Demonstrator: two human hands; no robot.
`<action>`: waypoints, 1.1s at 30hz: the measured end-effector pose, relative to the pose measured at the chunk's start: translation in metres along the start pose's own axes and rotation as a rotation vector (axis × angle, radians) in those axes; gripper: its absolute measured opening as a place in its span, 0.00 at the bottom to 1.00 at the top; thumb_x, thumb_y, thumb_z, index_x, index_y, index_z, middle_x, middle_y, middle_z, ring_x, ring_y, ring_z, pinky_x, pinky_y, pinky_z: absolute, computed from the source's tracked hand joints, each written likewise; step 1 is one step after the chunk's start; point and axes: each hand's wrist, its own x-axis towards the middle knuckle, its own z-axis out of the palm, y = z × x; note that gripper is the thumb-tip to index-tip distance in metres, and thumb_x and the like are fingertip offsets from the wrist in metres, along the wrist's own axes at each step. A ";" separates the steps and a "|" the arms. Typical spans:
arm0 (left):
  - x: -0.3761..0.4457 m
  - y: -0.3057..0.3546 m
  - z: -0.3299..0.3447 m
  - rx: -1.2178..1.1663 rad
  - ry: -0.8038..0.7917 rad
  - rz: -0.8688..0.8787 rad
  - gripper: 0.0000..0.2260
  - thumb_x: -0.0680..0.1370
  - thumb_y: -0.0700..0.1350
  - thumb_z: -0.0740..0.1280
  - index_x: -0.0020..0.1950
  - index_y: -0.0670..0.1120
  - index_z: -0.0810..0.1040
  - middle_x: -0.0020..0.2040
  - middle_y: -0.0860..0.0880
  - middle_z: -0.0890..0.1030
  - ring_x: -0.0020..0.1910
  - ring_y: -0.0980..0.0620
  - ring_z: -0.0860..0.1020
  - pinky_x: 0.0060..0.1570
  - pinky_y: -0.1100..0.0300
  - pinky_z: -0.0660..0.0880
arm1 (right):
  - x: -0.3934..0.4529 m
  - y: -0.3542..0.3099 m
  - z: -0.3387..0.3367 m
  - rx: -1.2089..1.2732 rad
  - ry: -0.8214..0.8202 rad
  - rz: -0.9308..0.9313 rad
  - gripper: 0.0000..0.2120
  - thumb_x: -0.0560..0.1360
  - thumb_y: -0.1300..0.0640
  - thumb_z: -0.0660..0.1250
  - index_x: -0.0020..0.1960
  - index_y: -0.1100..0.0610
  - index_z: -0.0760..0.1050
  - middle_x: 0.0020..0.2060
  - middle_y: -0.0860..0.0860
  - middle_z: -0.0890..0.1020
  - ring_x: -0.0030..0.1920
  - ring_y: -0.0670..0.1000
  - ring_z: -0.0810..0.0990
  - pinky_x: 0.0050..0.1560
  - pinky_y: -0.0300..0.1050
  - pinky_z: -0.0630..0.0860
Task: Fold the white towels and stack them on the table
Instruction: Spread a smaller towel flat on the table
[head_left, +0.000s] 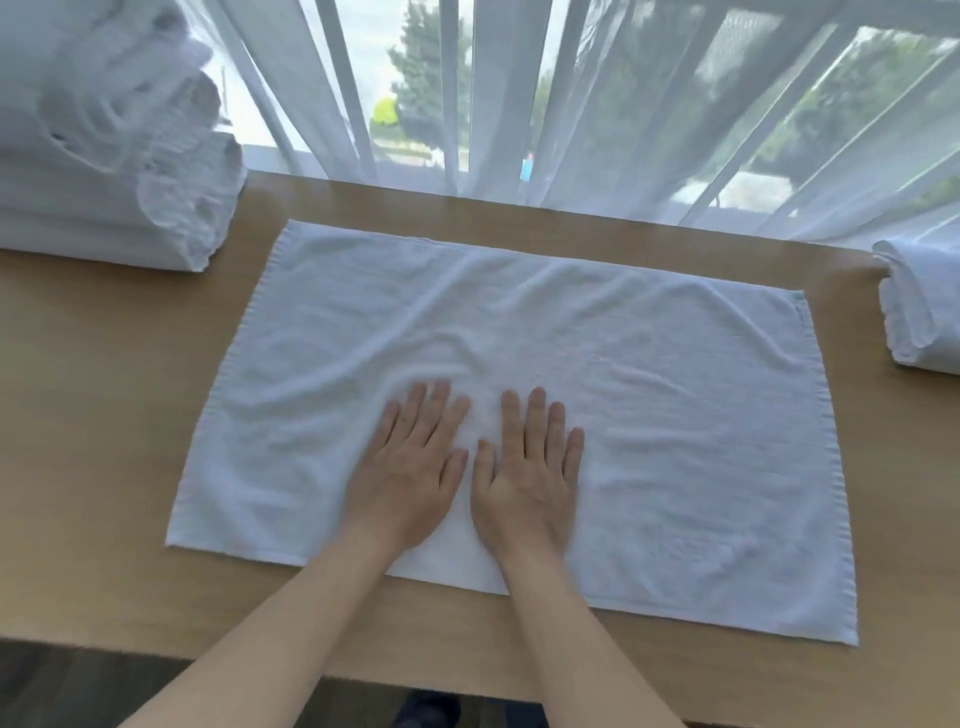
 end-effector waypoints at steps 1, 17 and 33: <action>0.004 -0.010 -0.002 0.039 -0.018 0.033 0.28 0.82 0.59 0.48 0.82 0.54 0.55 0.83 0.51 0.51 0.82 0.50 0.46 0.79 0.49 0.45 | 0.000 0.000 0.000 -0.021 0.016 0.006 0.30 0.83 0.42 0.45 0.82 0.47 0.43 0.81 0.50 0.43 0.81 0.51 0.39 0.79 0.56 0.38; 0.122 -0.062 -0.045 0.084 -0.029 0.150 0.33 0.80 0.65 0.47 0.82 0.54 0.51 0.83 0.49 0.46 0.82 0.46 0.44 0.79 0.47 0.40 | 0.006 -0.004 0.008 -0.108 0.144 0.009 0.33 0.77 0.44 0.55 0.81 0.51 0.57 0.81 0.53 0.57 0.80 0.56 0.53 0.78 0.62 0.52; 0.089 -0.032 -0.032 -0.084 0.097 0.090 0.27 0.84 0.56 0.53 0.82 0.49 0.59 0.83 0.44 0.53 0.81 0.43 0.50 0.79 0.44 0.49 | 0.008 -0.003 0.012 -0.144 0.193 -0.012 0.33 0.76 0.46 0.56 0.80 0.52 0.60 0.80 0.54 0.59 0.80 0.56 0.56 0.77 0.64 0.54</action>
